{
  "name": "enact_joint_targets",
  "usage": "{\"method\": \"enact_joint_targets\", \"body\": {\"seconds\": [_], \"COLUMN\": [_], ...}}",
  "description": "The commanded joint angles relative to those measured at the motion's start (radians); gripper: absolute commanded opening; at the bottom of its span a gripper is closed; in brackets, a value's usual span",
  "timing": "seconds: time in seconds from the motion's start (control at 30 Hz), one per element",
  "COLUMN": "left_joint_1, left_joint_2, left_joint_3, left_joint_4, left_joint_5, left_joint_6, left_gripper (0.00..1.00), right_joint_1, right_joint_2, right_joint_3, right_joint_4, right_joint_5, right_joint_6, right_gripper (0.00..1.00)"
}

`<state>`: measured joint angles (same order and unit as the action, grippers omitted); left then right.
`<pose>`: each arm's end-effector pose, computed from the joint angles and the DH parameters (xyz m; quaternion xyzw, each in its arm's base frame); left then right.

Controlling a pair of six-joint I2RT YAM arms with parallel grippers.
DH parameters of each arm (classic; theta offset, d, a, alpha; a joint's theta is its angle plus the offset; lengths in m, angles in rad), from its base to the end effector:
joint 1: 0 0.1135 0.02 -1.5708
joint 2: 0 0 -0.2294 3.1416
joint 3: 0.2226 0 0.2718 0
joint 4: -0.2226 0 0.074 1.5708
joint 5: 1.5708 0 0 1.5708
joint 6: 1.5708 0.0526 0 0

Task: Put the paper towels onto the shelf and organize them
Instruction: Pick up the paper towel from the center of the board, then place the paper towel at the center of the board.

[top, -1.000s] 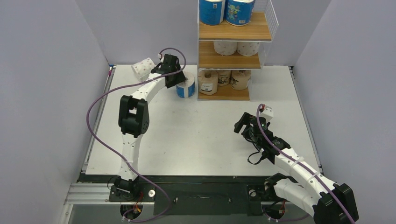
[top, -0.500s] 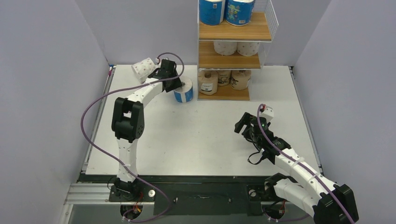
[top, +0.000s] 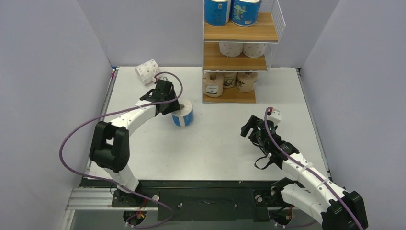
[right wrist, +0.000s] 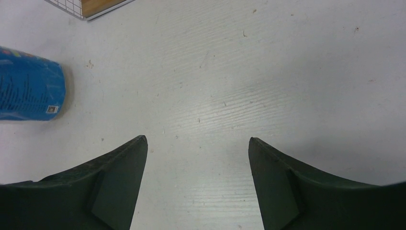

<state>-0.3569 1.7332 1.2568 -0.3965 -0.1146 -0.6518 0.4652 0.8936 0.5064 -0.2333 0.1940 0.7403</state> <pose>0.3781 -0.1346 0.1749 -0.1572 0.9251 -0.1178 0.3249 0.2249 0.1016 0.1747 0.1652 0.8706 0.1872 0.4239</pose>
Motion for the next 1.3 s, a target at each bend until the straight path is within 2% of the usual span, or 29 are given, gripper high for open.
{"method": "enact_joint_targets", "body": {"seconds": [0.0,0.13,0.33,0.47,0.7,0.93,1.07,1.27], "left_joint_1": [-0.069,-0.153,-0.256,-0.31,-0.391,-0.438,-0.45,-0.464], "left_joint_2": [-0.151,-0.186,-0.155,-0.12,-0.046,0.052,0.069,0.063], "left_joint_3": [-0.054,-0.075,-0.052,-0.048,-0.034,0.038,0.059,0.092], "left_joint_4": [0.094,0.093,0.108,0.137,0.208,0.2,0.196,0.159], "left_joint_5": [0.043,0.046,0.047,0.046,0.056,0.039,0.023,-0.004], "left_joint_6": [-0.006,0.001,-0.001,0.002,-0.001,-0.002,-0.015,-0.011], "left_gripper": [0.33,0.33,0.33,0.33,0.35,0.38,0.43,0.63], "right_joint_1": [0.03,0.1,0.113,0.101,0.049,-0.004,-0.013,-0.016], "right_joint_2": [0.014,0.071,0.12,0.108,0.104,0.099,0.1,0.128], "right_joint_3": [0.054,0.12,0.196,0.194,0.166,0.155,0.143,0.142], "right_joint_4": [0.024,0.005,-0.026,-0.045,-0.046,-0.047,-0.043,-0.029], "right_joint_5": [0.001,0.025,0.029,0.053,-0.017,-0.049,-0.066,-0.129], "right_joint_6": [-0.022,-0.036,-0.027,-0.03,-0.015,-0.013,-0.017,-0.018], "right_gripper": [0.72,0.73,0.77,0.79,0.8,0.8,0.81,0.83]}}
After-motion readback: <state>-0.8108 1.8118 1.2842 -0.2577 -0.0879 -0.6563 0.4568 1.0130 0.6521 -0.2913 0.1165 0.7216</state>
